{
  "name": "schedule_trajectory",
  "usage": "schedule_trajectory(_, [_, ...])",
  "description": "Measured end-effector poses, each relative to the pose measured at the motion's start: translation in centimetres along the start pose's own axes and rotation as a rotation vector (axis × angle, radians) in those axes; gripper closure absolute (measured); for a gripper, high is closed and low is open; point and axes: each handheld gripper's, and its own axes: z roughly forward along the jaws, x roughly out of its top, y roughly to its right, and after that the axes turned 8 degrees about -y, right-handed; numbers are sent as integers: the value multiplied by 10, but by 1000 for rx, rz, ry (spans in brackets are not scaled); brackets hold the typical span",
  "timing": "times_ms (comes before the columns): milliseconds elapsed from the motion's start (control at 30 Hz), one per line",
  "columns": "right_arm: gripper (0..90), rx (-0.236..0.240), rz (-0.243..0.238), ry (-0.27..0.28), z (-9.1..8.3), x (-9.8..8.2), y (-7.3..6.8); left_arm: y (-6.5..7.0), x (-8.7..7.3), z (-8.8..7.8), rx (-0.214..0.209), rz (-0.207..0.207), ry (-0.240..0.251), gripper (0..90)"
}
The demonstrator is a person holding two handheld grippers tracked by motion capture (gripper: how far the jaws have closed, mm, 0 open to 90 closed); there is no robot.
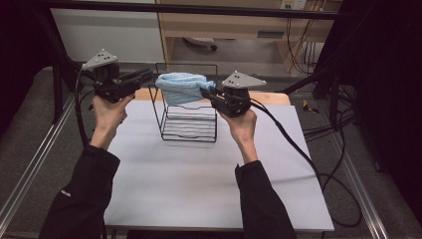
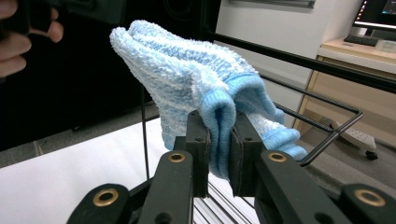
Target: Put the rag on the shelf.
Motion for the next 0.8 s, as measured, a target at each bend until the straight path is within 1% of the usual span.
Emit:
schedule_trajectory(67, [804,1,-3,-3,0,0,0,1,6,4,9,10,-20,817])
schedule_trajectory(200, [803,0,-17,-7,0,-1,-1,5,16,14,10,16,-60,845])
schedule_trajectory(367, [802,5,-26,-12,1,-4,-1,8,22,29,14,31,-116,863])
schedule_trajectory(467, [800,5,-34,-13,1,-4,-2,9,19,33,-18,26,-133,881])
schedule_trajectory(600, [784,5,-34,-20,1,-5,-2,12,11,32,-47,57,-162,889])
schedule_trajectory(800, [716,15,-27,-35,0,-5,-4,14,-4,27,-74,75,-178,889])
